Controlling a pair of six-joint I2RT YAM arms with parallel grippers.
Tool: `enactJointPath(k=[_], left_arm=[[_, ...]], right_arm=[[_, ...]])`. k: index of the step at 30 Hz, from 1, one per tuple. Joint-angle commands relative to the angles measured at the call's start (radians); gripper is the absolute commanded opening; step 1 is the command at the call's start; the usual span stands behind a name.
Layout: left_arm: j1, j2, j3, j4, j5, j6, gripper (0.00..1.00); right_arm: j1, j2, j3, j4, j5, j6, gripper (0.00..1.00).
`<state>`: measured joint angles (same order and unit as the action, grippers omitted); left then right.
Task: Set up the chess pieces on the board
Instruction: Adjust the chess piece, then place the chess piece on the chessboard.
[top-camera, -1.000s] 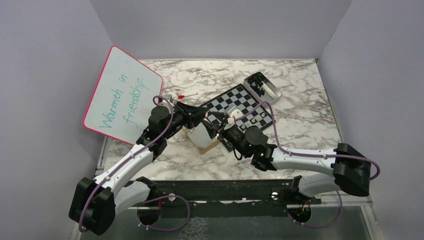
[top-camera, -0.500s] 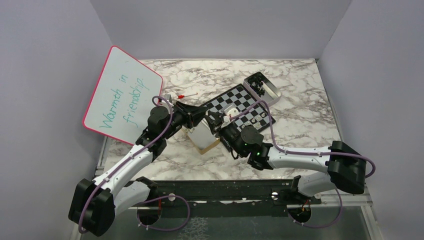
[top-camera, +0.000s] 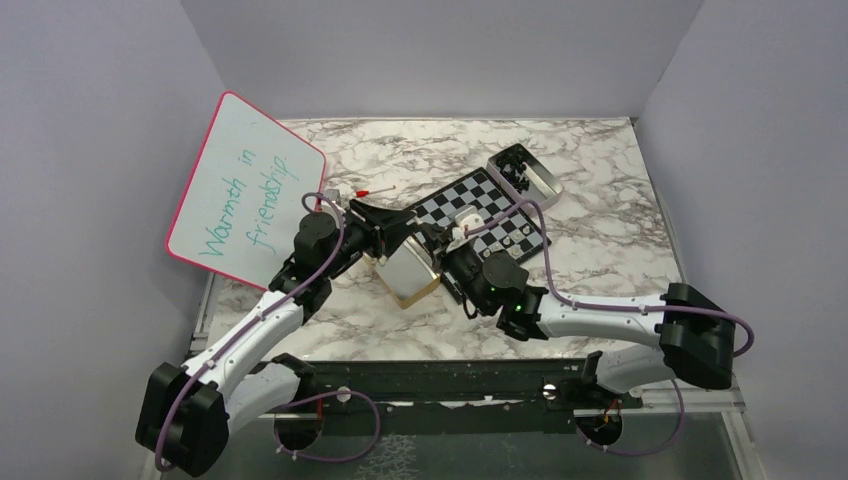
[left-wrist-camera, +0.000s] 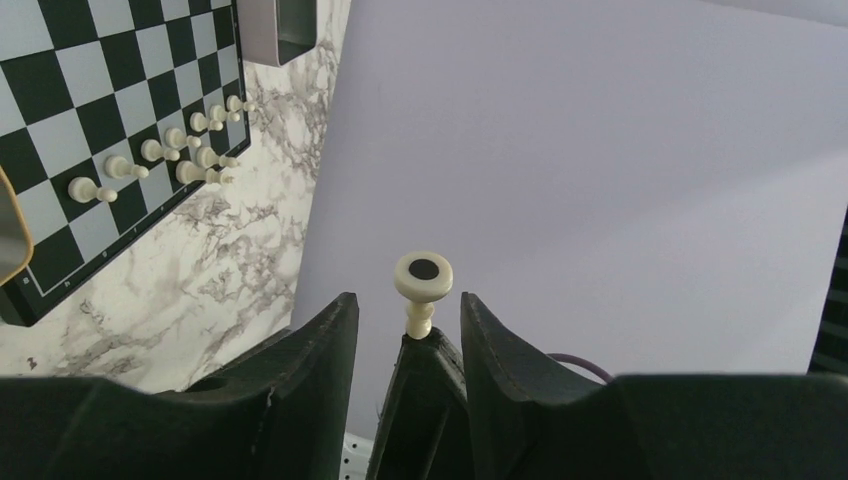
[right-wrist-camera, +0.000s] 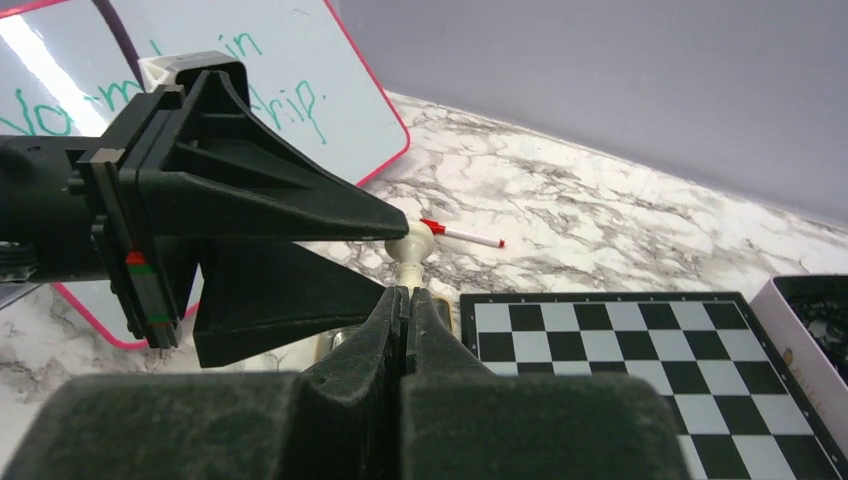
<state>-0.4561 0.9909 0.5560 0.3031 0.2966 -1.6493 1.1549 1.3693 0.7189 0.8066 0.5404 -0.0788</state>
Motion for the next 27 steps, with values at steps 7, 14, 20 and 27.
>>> enactJointPath(k=[7,14,20,27], left_arm=[[-0.003,-0.052,0.135,-0.229,-0.037,0.260,0.56],[-0.003,-0.029,0.251,-0.456,-0.042,0.605,0.99],[-0.002,-0.011,0.293,-0.571,-0.115,0.948,0.99],[-0.003,0.036,0.291,-0.603,-0.162,1.265,0.99]], right_arm=[[0.002,-0.190,0.000,-0.283,0.154,0.158,0.01],[-0.008,-0.382,0.063,-0.803,0.206,0.302,0.01],[-0.021,-0.429,0.145,-1.169,0.226,0.425,0.01],[-0.073,-0.345,0.253,-1.358,0.154,0.467,0.01]])
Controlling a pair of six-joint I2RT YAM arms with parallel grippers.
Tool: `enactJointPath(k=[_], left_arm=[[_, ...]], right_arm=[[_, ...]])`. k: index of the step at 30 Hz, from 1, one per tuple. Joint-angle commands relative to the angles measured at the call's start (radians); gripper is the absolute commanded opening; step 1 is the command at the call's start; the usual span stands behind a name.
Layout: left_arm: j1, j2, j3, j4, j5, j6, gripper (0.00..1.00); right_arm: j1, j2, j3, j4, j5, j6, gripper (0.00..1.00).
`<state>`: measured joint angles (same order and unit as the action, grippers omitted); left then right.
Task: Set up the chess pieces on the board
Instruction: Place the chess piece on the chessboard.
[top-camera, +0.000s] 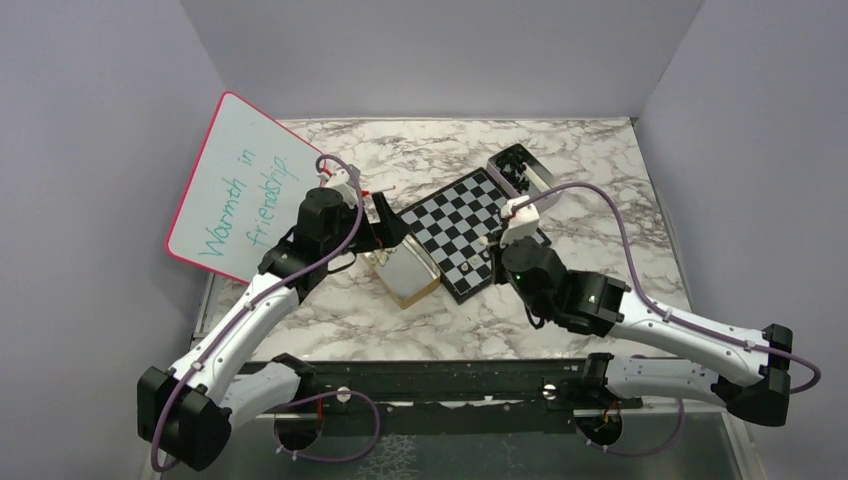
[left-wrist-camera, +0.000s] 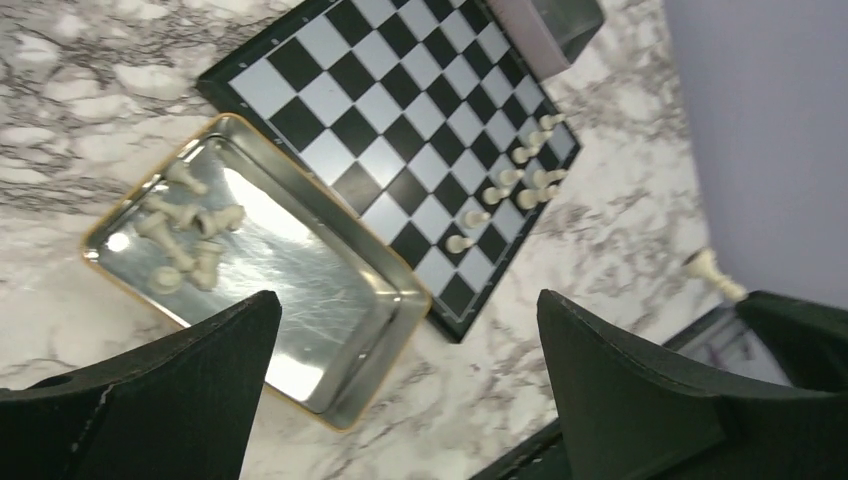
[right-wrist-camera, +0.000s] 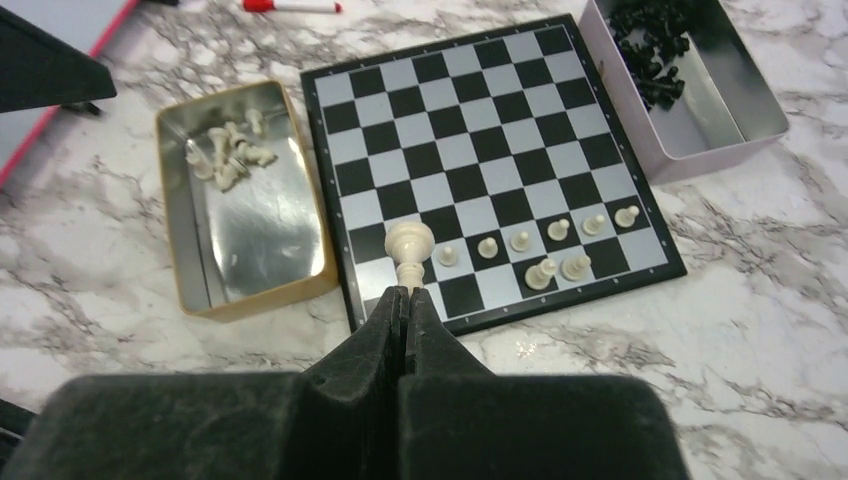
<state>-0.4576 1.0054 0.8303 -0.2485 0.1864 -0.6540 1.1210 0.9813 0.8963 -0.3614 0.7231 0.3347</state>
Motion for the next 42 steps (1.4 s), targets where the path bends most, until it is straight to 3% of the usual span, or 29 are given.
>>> enactJointPath(k=[1,7,11,13,24,32,42], left_arm=[[-0.001,0.024,0.016,-0.052,-0.054,0.297,0.99],[-0.001,0.017,-0.020,-0.033,-0.054,0.425,0.99],[-0.001,-0.035,-0.083,0.013,-0.146,0.410,0.99],[-0.001,-0.055,-0.089,0.035,-0.129,0.420,0.99],[-0.001,-0.119,-0.111,0.043,-0.030,0.522,0.99],[-0.001,-0.153,-0.115,0.001,-0.148,0.522,0.99],[-0.001,-0.161,-0.104,-0.026,-0.133,0.542,0.99]], right_arm=[[-0.066,0.058,0.089,-0.206,-0.067,0.048,0.01],[-0.286,0.142,0.135,-0.268,-0.404,-0.007,0.01],[-0.356,0.231,0.201,-0.355,-0.491,-0.031,0.01],[-0.382,0.292,0.234,-0.398,-0.532,-0.043,0.01],[-0.408,0.534,0.388,-0.537,-0.588,-0.055,0.02],[-0.408,0.650,0.461,-0.589,-0.597,-0.068,0.04],[-0.417,0.747,0.473,-0.606,-0.626,-0.098,0.04]])
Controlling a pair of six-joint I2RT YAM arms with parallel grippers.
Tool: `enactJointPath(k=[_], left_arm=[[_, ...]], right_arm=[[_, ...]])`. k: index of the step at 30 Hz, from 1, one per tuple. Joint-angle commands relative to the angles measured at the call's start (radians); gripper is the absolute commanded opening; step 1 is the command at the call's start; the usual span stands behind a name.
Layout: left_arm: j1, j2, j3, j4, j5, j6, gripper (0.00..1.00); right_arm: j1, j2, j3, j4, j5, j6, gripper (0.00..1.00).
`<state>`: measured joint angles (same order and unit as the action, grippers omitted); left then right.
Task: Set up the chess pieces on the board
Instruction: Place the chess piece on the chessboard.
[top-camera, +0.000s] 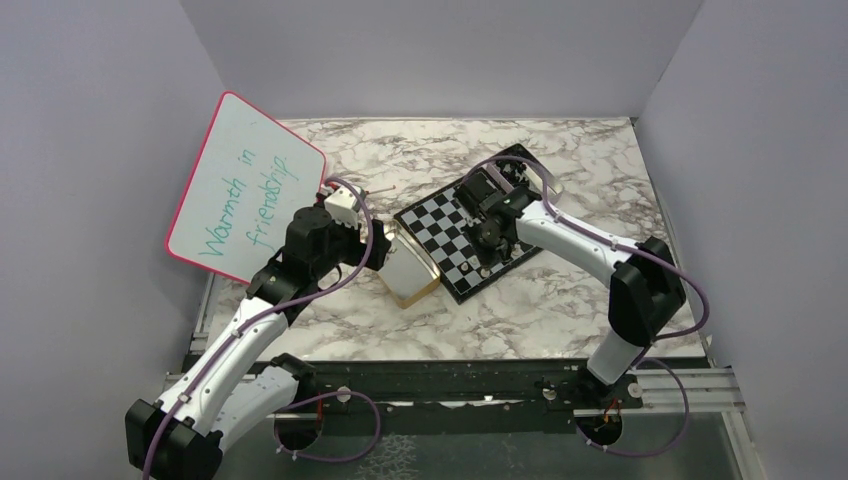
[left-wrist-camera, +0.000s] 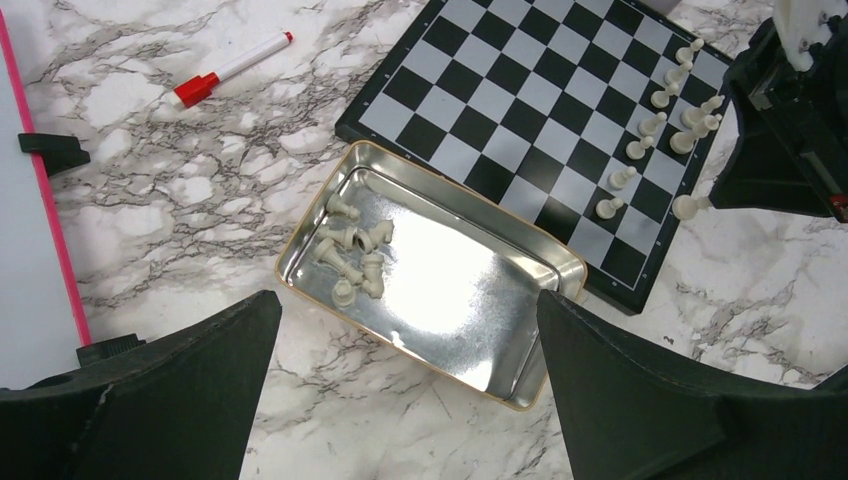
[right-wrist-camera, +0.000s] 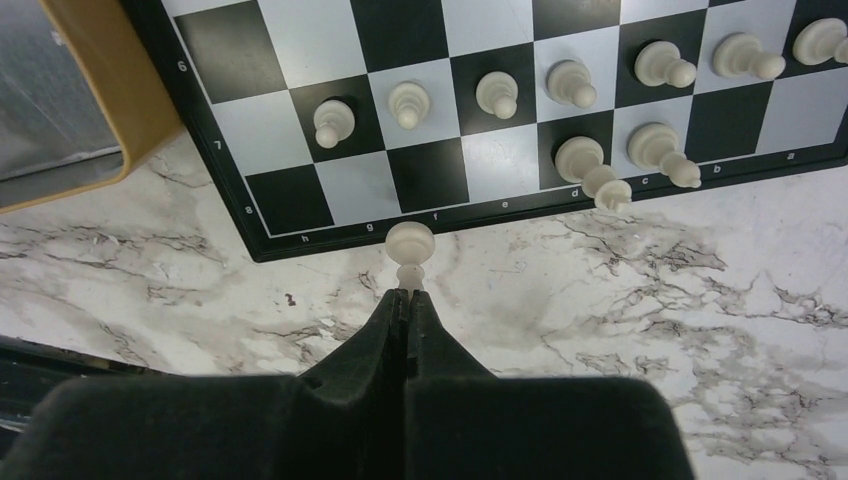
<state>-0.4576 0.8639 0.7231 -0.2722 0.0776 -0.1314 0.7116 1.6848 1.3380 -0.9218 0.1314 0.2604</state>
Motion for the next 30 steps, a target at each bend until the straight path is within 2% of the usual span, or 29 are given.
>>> enactJointPath(k=[1,30], left_arm=[[-0.001,-0.020,0.003,-0.002,-0.029,0.019,0.99],[-0.001,-0.029,0.002,-0.008,-0.028,0.026,0.99]], right_arm=[[-0.008,0.054,0.035,-0.049,-0.035,-0.025,0.04],[-0.032,0.168,0.132,-0.078,-0.022,-0.049,0.06]])
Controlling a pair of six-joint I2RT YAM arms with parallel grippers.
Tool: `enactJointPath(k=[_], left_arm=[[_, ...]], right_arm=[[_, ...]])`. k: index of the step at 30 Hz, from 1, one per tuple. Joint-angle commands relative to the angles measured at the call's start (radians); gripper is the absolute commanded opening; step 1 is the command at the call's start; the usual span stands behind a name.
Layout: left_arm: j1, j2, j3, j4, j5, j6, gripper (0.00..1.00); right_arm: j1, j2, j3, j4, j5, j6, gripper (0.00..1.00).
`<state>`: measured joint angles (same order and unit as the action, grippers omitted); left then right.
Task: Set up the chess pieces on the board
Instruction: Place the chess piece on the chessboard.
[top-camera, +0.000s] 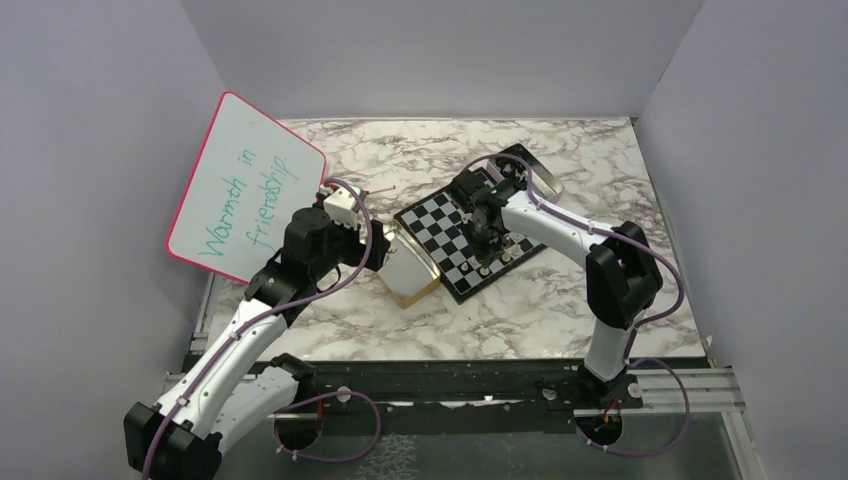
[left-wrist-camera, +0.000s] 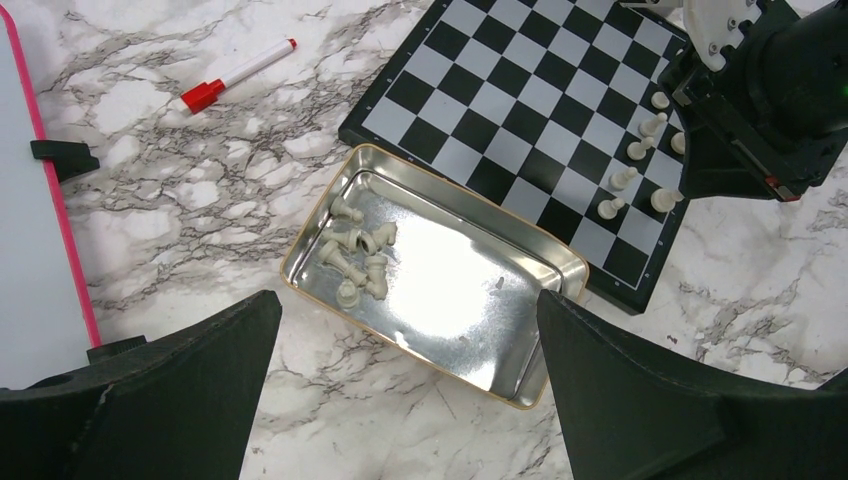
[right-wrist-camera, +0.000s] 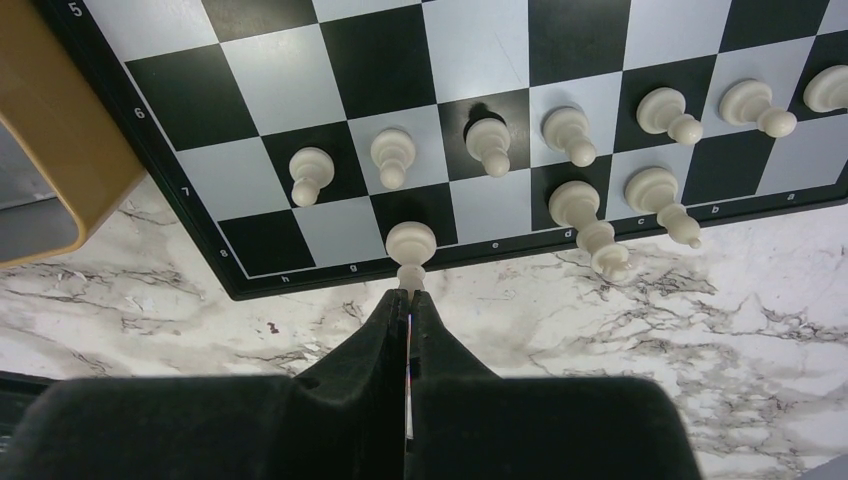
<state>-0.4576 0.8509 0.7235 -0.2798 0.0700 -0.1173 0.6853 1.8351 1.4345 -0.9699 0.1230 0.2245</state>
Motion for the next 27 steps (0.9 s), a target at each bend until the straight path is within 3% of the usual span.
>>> enactJointPath(k=[1,27], left_arm=[[-0.001,-0.016,0.001,-0.001,-0.021,0.011,0.99],[-0.001,-0.024,0.002,-0.002,-0.024,0.013,0.99]], right_arm=[[-0.005,0.022,0.037,-0.032,-0.014,-0.013,0.06],[-0.006,0.067,0.061,-0.031,-0.004,-0.027,0.08]])
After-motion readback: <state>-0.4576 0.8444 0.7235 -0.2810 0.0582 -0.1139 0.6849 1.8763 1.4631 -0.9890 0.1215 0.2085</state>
